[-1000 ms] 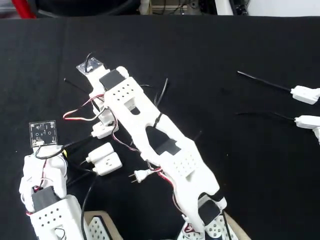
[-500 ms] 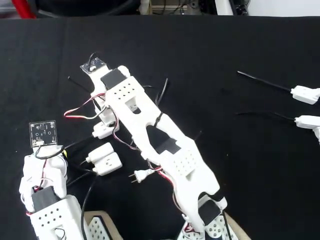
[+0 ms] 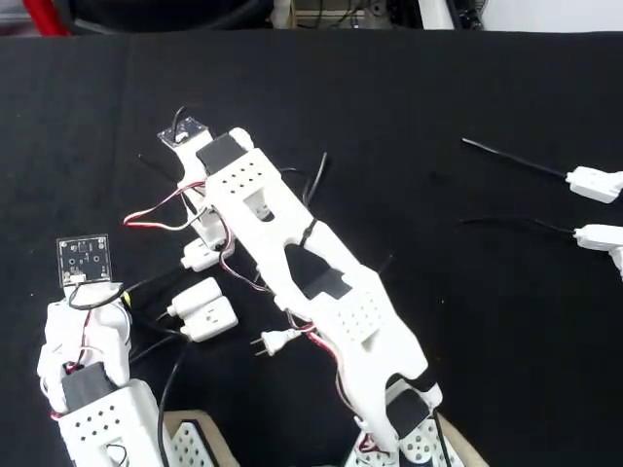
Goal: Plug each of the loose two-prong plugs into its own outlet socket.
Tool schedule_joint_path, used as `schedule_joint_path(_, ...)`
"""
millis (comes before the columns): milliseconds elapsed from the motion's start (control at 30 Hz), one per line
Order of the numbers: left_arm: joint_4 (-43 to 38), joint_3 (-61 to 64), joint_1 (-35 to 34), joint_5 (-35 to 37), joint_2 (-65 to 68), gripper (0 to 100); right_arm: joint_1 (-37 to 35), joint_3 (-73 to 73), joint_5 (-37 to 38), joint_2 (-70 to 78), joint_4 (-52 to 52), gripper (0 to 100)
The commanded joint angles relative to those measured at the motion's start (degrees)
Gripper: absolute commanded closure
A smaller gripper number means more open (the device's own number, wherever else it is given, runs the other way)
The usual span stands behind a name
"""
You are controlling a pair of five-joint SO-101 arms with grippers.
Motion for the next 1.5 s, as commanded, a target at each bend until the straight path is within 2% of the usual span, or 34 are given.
schedule_joint_path(0, 0.4, 1.1, -0.1, 0.5, -0.5, 86, 0.9, -2.1, 0.5, 1.2, -1.5, 98.7)
schedule_joint_path(133, 0.3, 1.1, -0.1, 0.5, -0.5, 86, 0.6, -9.5, 3.3, 4.7, 4.8, 98.7)
schedule_joint_path(233, 0.2, 1.1, -0.1, 0.5, -0.5, 86, 1.8, -11.6, 4.0, 5.3, 5.5, 98.7)
schedule_joint_path(700, 0.2, 1.1, -0.1, 0.4, -0.5, 86, 7.6, 3.1, 14.1, -4.5, 5.5, 98.7)
schedule_joint_path(833, 0.2, 1.1, -0.1, 0.4, -0.5, 86, 8.0, 3.6, 14.9, -5.8, 5.4, 98.7)
schedule_joint_path(1133, 0.2, 1.1, -0.1, 0.4, -0.5, 86, 5.5, 2.4, 14.2, -6.1, 5.4, 98.7)
schedule_joint_path(1467, 0.1, 1.1, -0.1, 0.4, -0.4, 86, 4.0, -5.1, 6.1, -5.7, 5.1, 98.7)
